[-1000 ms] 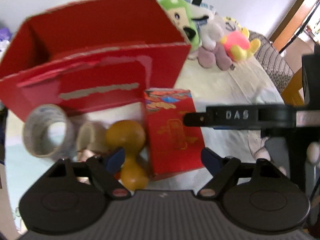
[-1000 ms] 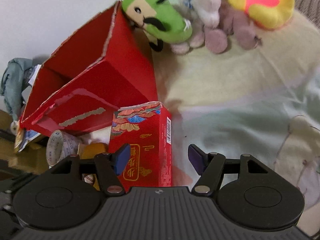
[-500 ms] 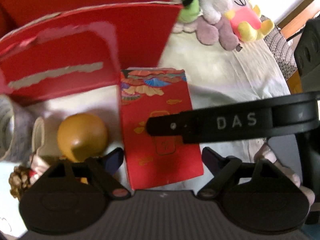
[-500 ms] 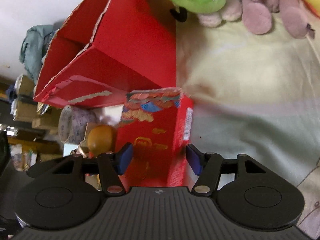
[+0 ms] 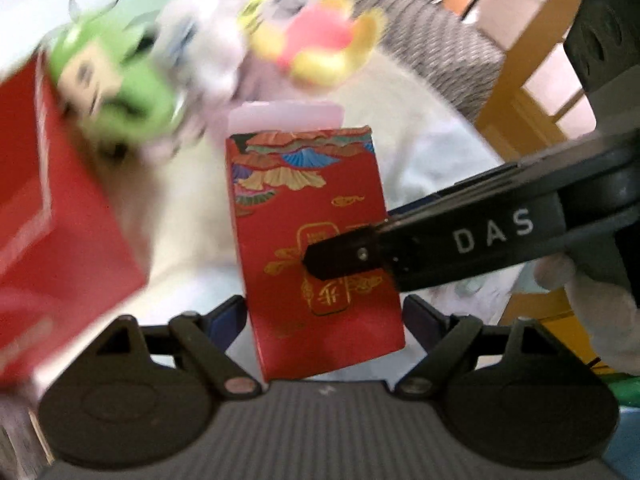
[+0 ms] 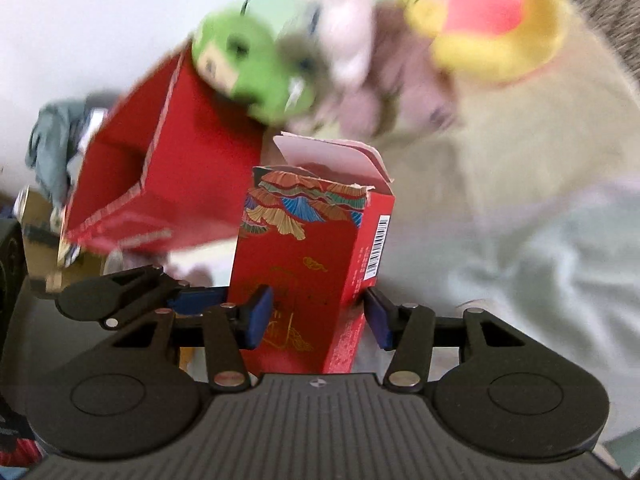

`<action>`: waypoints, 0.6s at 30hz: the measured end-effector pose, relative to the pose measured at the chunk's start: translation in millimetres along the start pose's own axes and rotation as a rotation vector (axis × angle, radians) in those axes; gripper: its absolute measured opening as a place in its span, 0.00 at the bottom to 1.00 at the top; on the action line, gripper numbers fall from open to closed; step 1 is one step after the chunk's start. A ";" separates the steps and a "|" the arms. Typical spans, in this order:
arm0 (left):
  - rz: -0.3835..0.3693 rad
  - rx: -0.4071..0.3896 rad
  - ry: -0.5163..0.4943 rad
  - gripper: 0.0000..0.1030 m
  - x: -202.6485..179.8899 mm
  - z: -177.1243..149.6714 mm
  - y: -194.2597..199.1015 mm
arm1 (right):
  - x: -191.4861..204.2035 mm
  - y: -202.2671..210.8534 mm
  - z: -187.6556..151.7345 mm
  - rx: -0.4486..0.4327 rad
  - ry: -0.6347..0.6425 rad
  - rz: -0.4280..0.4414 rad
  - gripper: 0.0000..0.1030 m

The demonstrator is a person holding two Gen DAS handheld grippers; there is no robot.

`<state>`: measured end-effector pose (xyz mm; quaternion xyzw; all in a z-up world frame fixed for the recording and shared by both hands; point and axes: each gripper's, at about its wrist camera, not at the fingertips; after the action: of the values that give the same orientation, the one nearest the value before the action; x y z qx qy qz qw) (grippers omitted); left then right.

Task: Organize objects
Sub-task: 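Lift the red gift box and carry it over the red cardboard box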

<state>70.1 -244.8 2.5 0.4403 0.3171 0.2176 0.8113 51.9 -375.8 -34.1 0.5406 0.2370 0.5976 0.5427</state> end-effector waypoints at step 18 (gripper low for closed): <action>0.172 -0.351 0.097 0.82 120.9 -5.2 148.1 | 170.9 13.2 90.2 -0.332 0.322 0.096 0.51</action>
<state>140.6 -88.8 87.6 0.3064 0.2743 0.3592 0.8378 157.8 -252.5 71.2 0.3523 0.1931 0.7318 0.5504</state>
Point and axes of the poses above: each gripper's, at about its wrist camera, not at the fingertips, and y roughly against the way its jaws point, x to its left, z to its top, and after that the axes turned 7 degrees about -z, right-handed
